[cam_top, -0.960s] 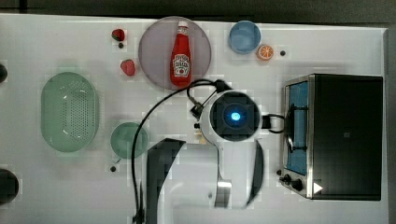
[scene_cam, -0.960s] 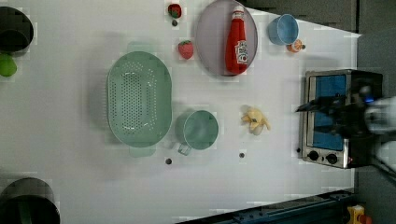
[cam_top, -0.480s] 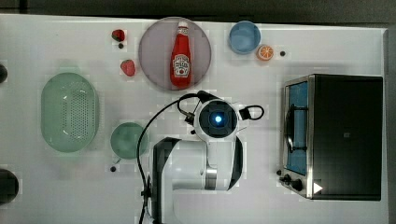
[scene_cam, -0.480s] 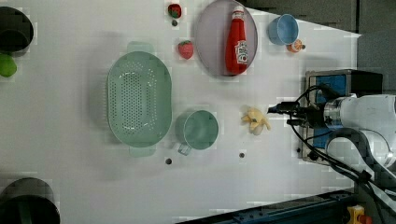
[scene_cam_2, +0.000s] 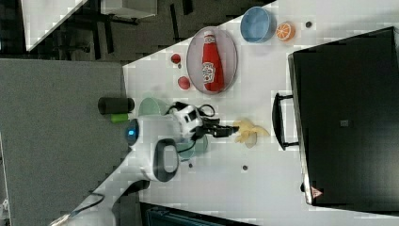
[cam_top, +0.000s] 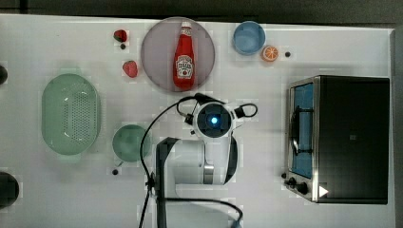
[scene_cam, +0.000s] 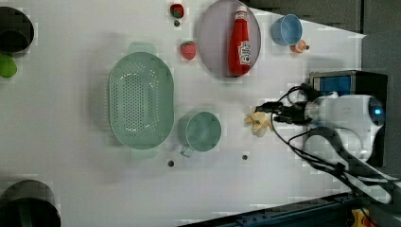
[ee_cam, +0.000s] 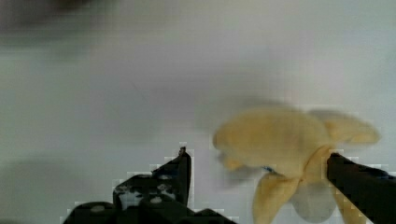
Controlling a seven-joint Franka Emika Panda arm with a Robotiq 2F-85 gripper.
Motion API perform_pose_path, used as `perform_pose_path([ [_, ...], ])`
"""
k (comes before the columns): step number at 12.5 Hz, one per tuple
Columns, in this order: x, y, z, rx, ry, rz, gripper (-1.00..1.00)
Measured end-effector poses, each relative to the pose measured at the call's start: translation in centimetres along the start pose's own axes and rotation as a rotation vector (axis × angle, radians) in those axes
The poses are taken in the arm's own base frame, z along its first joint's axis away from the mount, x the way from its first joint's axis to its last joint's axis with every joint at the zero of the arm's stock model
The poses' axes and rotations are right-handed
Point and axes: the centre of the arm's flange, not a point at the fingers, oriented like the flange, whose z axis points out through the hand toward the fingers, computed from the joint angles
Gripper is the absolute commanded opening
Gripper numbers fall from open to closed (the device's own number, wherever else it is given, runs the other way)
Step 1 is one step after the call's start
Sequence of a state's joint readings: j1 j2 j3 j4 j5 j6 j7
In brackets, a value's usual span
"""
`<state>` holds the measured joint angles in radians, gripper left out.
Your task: Pick Banana and place it in mug.
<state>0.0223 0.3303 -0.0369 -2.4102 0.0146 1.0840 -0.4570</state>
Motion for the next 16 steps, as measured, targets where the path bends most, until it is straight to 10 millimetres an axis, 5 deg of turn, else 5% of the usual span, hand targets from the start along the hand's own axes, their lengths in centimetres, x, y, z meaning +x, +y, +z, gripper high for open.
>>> perform_pose_path([
  [2, -1.1, 0.5, 3.2, -0.021, -0.047, -0.007, 0.95],
  [3, -1.5, 0.6, 3.9, -0.029, -0.061, -0.017, 0.74],
  [4, -1.6, 0.6, 4.1, -0.033, -0.063, -0.027, 0.32],
  [7, -0.6, 1.0, 3.2, -0.019, -0.014, -0.014, -0.3],
  [8, -0.3, 1.2, 2.7, -0.016, -0.005, -0.005, -0.37],
  [13, 0.8, -0.7, -4.4, 0.038, 0.09, -0.012, -0.37],
  [16, -0.4, -0.2, -10.6, -0.019, -0.016, -0.038, -0.37],
])
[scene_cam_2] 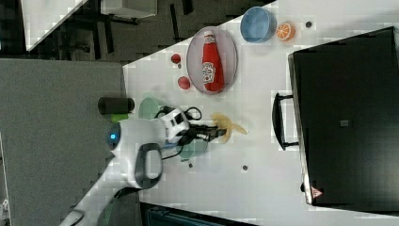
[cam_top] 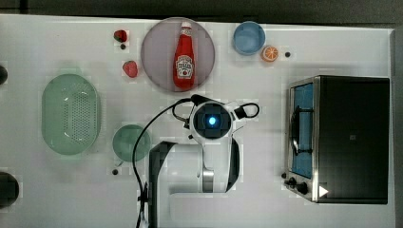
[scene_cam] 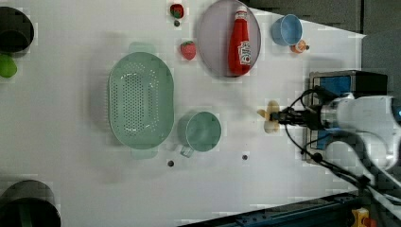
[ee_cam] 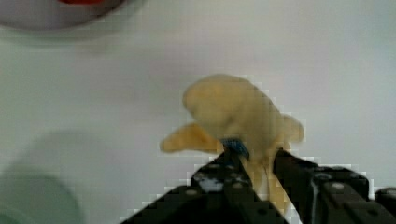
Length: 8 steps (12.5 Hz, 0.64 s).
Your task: Pick Banana and place it in mug.
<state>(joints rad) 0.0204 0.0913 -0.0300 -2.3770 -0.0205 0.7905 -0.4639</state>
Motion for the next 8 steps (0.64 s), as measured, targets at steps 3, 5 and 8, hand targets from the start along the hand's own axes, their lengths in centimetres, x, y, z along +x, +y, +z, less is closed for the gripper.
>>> perform_pose_path([
  [3, -0.5, -0.4, -20.4, 0.04, 0.147, -0.012, -0.37],
  [5, -2.8, -1.0, -26.8, 0.114, 0.198, 0.033, -0.37],
  [8, -7.4, -6.9, -27.2, 0.181, 0.15, 0.085, -0.37],
])
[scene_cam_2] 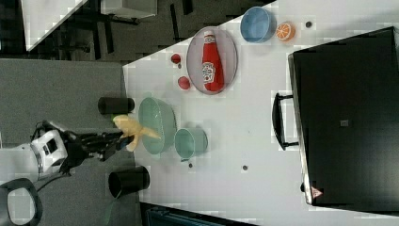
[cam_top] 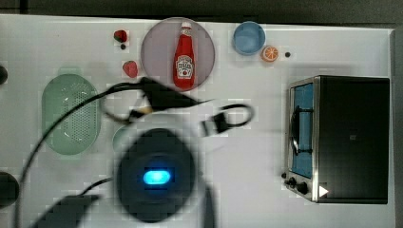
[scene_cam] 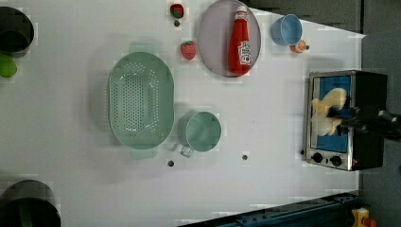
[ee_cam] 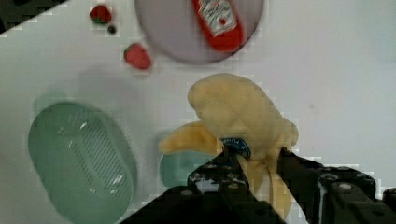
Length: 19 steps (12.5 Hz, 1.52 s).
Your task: Pick Banana and place it in mug.
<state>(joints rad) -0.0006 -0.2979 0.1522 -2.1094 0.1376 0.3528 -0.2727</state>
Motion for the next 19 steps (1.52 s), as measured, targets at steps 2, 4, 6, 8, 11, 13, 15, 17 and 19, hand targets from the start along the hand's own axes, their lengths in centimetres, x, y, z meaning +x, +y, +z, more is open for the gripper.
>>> perform_pose_path([
  [2, -4.4, -7.2, 5.4, -0.075, -0.065, 0.017, -0.37],
  [4, -7.7, -12.0, 11.5, -0.093, -0.121, 0.039, -0.37],
  [6, -10.6, -14.0, 17.7, -0.129, -0.168, 0.061, -0.37],
  [8, -13.2, -11.2, 24.8, -0.222, -0.236, 0.091, -0.37],
  [11, -10.1, -9.2, 25.1, -0.147, -0.142, 0.159, -0.12],
  [13, -8.8, -8.1, 26.2, -0.134, -0.12, 0.208, 0.32],
  [15, -8.6, -6.7, 28.0, -0.125, -0.116, 0.234, 0.93],
  [17, -8.6, -6.0, 29.2, -0.133, -0.133, 0.261, 1.0],
  [19, -8.6, -8.4, 27.9, -0.096, -0.103, 0.223, 1.0],
])
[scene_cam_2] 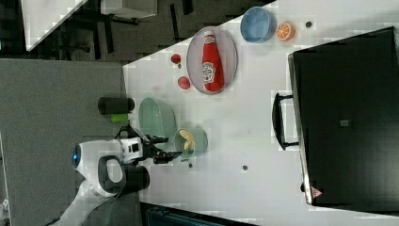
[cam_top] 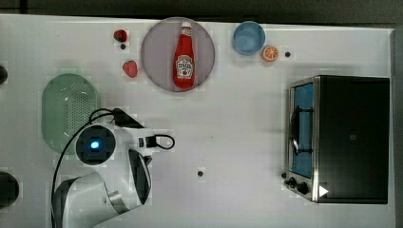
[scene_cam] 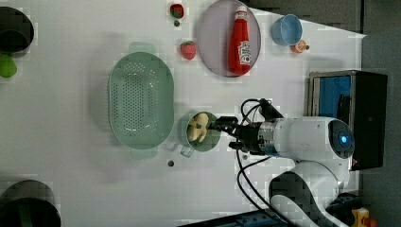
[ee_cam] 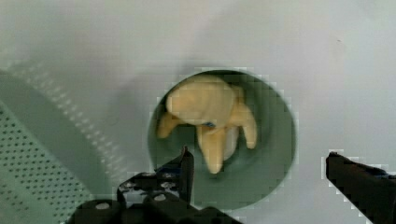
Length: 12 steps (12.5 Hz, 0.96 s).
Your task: Pick Banana and place it in mug.
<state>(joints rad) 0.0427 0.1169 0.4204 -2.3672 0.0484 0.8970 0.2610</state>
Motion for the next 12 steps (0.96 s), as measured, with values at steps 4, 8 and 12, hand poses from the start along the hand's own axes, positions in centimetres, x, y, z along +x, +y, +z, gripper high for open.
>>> perform_pose_path([
  [4, 1.0, -0.6, -8.9, -0.051, -0.006, 0.036, 1.0],
  [8, 4.6, 2.8, -22.2, 0.021, 0.043, 0.159, 1.0],
  [12, 11.2, 11.5, -30.6, -0.002, 0.043, 0.304, 1.0],
])
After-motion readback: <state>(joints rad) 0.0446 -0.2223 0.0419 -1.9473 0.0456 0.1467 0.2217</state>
